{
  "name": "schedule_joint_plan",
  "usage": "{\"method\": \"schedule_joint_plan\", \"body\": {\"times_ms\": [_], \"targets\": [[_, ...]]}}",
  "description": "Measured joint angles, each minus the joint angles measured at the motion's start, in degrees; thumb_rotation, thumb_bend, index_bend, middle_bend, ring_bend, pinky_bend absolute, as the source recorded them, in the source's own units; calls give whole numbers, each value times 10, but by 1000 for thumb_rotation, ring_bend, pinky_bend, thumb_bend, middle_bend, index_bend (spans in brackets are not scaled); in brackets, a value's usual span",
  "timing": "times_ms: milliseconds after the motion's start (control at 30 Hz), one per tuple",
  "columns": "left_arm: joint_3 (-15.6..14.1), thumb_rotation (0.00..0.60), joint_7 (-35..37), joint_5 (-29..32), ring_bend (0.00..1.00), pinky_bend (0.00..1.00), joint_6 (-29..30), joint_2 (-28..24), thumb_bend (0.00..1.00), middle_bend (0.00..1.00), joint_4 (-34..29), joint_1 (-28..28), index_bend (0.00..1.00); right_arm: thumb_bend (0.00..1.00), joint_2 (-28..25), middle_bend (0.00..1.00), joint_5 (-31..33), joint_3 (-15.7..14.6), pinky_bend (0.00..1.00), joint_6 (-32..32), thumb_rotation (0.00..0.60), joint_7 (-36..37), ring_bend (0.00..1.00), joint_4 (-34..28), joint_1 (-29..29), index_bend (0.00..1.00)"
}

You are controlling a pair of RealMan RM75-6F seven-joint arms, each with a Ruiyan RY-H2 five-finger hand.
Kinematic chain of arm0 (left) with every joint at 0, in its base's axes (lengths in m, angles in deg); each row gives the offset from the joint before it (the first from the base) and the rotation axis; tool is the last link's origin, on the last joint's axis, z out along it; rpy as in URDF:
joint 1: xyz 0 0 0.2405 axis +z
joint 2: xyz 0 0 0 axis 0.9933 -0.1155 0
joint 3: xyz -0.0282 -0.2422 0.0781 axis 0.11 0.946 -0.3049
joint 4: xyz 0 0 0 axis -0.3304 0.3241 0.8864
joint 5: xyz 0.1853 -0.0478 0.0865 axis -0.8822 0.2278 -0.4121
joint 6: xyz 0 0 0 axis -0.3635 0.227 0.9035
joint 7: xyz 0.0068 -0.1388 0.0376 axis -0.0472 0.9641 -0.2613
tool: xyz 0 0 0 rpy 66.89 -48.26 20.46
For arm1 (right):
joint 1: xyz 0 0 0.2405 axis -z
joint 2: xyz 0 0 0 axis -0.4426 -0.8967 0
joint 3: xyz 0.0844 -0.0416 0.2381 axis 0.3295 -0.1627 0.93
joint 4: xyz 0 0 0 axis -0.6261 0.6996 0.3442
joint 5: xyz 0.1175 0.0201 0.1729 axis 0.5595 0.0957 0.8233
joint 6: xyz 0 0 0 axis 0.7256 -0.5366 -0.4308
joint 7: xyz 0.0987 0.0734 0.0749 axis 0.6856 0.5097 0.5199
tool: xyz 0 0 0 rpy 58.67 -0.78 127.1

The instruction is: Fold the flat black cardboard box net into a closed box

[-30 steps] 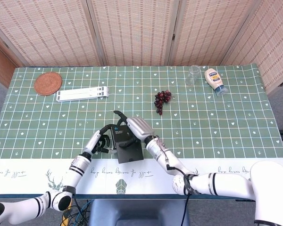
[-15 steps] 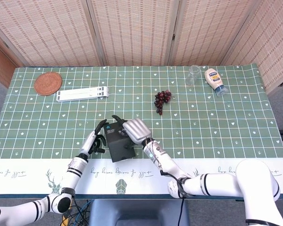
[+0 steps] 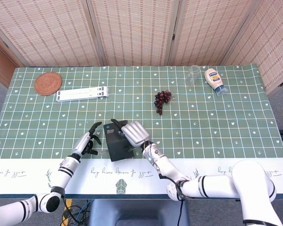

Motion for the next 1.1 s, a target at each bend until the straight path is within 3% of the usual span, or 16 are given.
{"method": "schedule_joint_plan", "body": {"times_ms": [200, 433, 933, 1100], "targets": [[-10, 600, -35, -8, 453, 818, 5, -31, 91, 0, -4, 10, 0, 4, 18, 287, -19, -12, 1000, -14, 600, -15, 691, 15, 5, 46], [-12, 600, -57, -9, 441, 818, 21, -67, 91, 0, -4, 24, 0, 74, 42, 295, -68, -26, 1000, -39, 600, -21, 698, 48, 16, 119], [4, 600, -47, -10, 433, 818, 41, -93, 91, 0, 8, 40, 0, 276, 114, 400, -216, -57, 1000, -81, 600, 17, 735, 174, 48, 324], [6, 600, -45, -15, 429, 818, 43, -97, 91, 0, 5, 41, 0, 294, 137, 412, -262, -62, 1000, -89, 600, 32, 735, 223, 55, 336]]}}
